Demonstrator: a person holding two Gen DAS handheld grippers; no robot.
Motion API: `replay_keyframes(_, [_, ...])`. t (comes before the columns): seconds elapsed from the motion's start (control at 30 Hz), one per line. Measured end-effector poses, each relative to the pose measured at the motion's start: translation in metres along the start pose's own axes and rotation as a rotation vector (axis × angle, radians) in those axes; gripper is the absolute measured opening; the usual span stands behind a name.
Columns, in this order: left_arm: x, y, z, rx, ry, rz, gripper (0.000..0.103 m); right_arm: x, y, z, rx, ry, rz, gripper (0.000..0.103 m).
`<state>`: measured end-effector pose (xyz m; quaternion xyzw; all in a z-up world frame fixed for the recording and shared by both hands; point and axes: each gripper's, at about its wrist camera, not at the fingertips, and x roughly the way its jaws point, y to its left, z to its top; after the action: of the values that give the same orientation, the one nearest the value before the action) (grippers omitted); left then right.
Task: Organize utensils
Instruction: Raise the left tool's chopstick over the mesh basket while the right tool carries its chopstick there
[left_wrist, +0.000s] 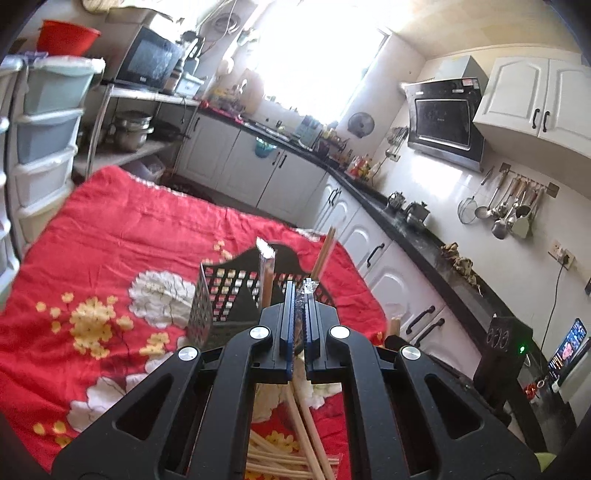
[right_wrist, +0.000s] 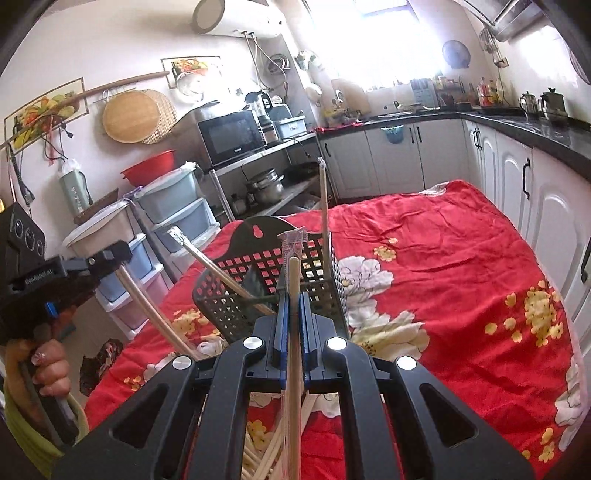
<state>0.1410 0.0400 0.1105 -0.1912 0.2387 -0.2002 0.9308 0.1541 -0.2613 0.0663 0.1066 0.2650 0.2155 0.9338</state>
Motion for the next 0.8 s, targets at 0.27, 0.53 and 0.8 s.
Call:
replay_keyframes(0.27, [-0.022,-0.003,0.022,0.028,-0.067,0.009,0.001,-0.002,0.009,0.006,-0.015,-0.019,0.018,0.006])
replay_keyframes(0.53, [-0.039,-0.004,0.043,0.038,-0.124,0.005,0.001,-0.003,0.022,0.016,-0.044,-0.044,0.035,0.006])
replay_keyframes(0.8, [-0.051,-0.01,0.063,0.056,-0.176,0.004,0.001,-0.005,0.034,0.032,-0.084,-0.087,0.049,0.006])
